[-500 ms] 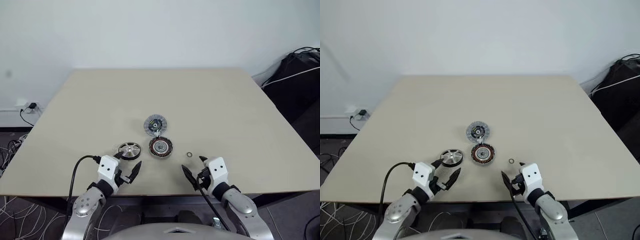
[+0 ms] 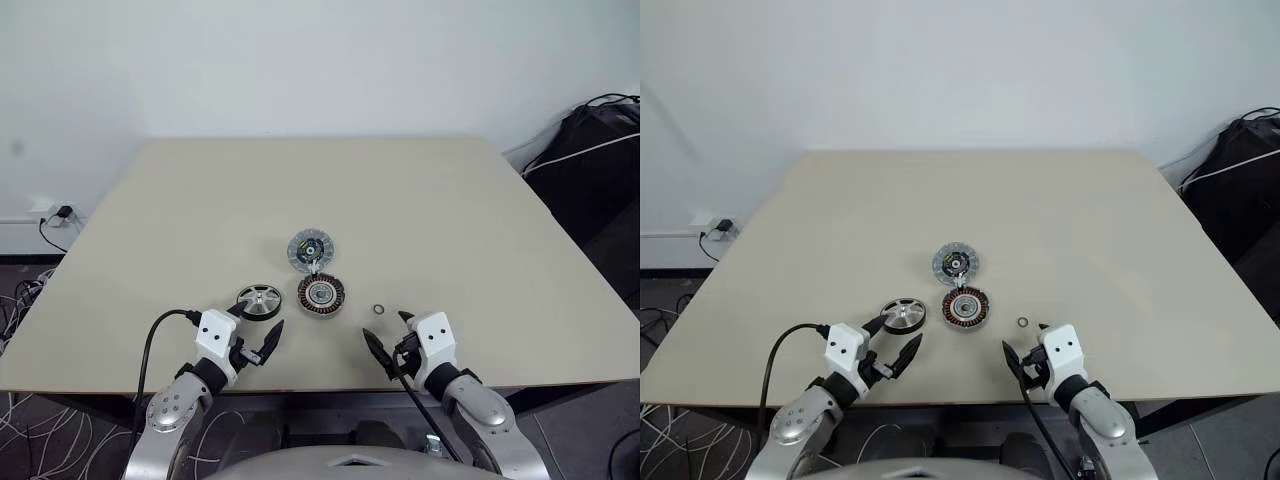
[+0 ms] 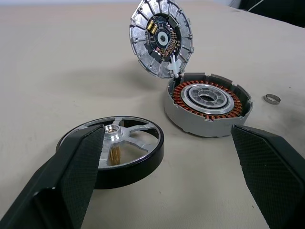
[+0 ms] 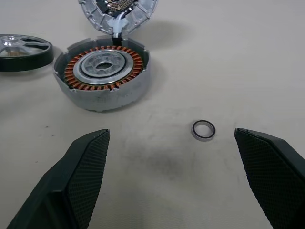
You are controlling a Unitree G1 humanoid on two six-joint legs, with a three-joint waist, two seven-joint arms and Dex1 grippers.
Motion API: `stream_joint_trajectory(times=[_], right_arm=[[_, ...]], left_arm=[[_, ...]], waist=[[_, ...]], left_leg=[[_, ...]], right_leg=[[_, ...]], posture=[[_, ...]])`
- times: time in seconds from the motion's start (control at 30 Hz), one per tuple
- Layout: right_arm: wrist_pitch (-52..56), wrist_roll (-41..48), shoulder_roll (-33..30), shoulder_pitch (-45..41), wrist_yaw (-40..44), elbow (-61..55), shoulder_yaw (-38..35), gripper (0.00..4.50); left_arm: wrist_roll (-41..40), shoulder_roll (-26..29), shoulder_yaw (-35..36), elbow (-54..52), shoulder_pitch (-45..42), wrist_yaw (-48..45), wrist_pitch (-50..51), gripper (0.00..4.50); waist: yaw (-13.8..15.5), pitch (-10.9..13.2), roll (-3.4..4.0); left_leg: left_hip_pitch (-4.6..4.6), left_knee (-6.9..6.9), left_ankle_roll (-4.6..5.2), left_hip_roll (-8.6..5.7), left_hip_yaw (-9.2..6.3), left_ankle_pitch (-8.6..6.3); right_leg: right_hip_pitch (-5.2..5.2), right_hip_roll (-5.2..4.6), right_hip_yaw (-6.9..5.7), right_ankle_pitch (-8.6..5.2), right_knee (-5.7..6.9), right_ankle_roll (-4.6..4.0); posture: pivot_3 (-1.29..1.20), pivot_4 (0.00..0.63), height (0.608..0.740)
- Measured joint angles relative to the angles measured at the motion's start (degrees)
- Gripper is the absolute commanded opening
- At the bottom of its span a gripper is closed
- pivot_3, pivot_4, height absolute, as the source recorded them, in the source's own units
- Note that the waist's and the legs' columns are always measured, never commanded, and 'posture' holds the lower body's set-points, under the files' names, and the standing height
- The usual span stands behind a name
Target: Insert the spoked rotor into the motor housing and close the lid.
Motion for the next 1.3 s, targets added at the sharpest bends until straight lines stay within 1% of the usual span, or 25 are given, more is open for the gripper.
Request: stream_joint_trajectory(times=[0.2, 0.43, 0.53, 0.6, 0.77, 1.03, 1.13, 1.3], right_arm=[[3.3, -1.5, 2.3, -4.3, -4.5, 1.0, -0.1, 4.48], [4.4, -3.4, 4.8, -10.0, -7.3, 8.8, 0.2, 4.48], [4.2, -4.0, 5.6, -13.1, -7.9, 13.5, 0.2, 4.48], [3.9, -4.3, 6.1, -15.1, -8.3, 16.7, 0.1, 4.48], [2.3, -4.6, 6.7, -18.7, -8.4, 22.0, 0.1, 4.48], [0.8, -4.7, 6.9, -20.3, -8.0, 25.4, 0.2, 4.48], [0.5, -4.6, 6.9, -19.8, -7.7, 25.4, 0.2, 3.84], [0.3, -4.6, 6.9, -17.6, -7.3, 24.0, 0.3, 2.27]], left_arm=[[0.7, -0.9, -0.1, 0.4, -0.5, 1.4, -0.9, 4.48], [0.8, -1.4, -0.8, 0.9, -0.9, 2.0, -1.3, 4.48], [0.7, -1.4, -1.1, 1.1, -0.9, 2.0, -1.3, 4.48], [0.7, -1.5, -1.4, 1.2, -0.9, 2.0, -1.3, 4.48], [0.7, -1.5, -1.7, 1.2, -0.9, 2.0, -1.3, 4.48], [0.7, -1.4, -1.7, 1.2, -0.7, 2.5, -1.3, 4.48], [0.7, -1.4, -1.7, 1.2, -0.4, 2.5, -1.4, 4.50], [0.7, -1.4, -1.7, 1.2, -0.3, 2.6, -1.4, 4.50]], waist=[[0.0, 0.0, 0.00], [-0.1, 0.0, 0.04], [-0.2, 0.0, 0.05], [-0.2, -0.1, 0.06], [-0.2, -0.1, 0.09], [-0.3, -0.1, 0.16], [-0.3, -0.2, 0.18], [-0.1, -0.4, 0.16]], left_leg=[[0.01, 0.01, 0.00, 0.00, 0.00, 0.00], [0.03, 0.02, 0.00, -0.01, 0.02, 0.01], [0.04, 0.03, 0.01, -0.01, 0.02, 0.01], [0.04, 0.02, 0.01, -0.01, 0.02, 0.02], [0.05, 0.02, 0.11, -0.01, 0.03, 0.08], [0.23, 0.02, 0.04, -0.01, 0.04, 0.04], [0.28, 0.01, 0.03, -0.01, 0.03, 0.03], [0.29, 0.00, 0.01, -0.01, 0.02, 0.02]], right_leg=[[0.00, 0.02, 0.00, 0.02, 0.00, 0.01], [0.01, 0.27, 0.01, 0.04, 0.02, 0.02], [0.02, 0.30, 0.01, 0.05, 0.02, 0.01], [0.02, 0.31, 0.01, 0.19, 0.02, -0.21], [0.02, 0.34, 0.01, 0.22, 0.02, -0.23], [0.19, 0.34, 0.03, 0.21, 0.05, -0.19], [0.26, 0.33, 0.03, 0.10, 0.04, -0.04], [0.28, 0.31, 0.03, 0.05, 0.03, 0.00]], posture=[[0.00, 0.000, 0.740], [0.00, 0.000, 0.740], [0.00, 0.000, 0.740], [0.00, 0.000, 0.740], [0.00, 0.000, 0.740], [0.00, 0.000, 0.740], [0.00, 0.000, 0.740], [0.00, 0.000, 0.740]])
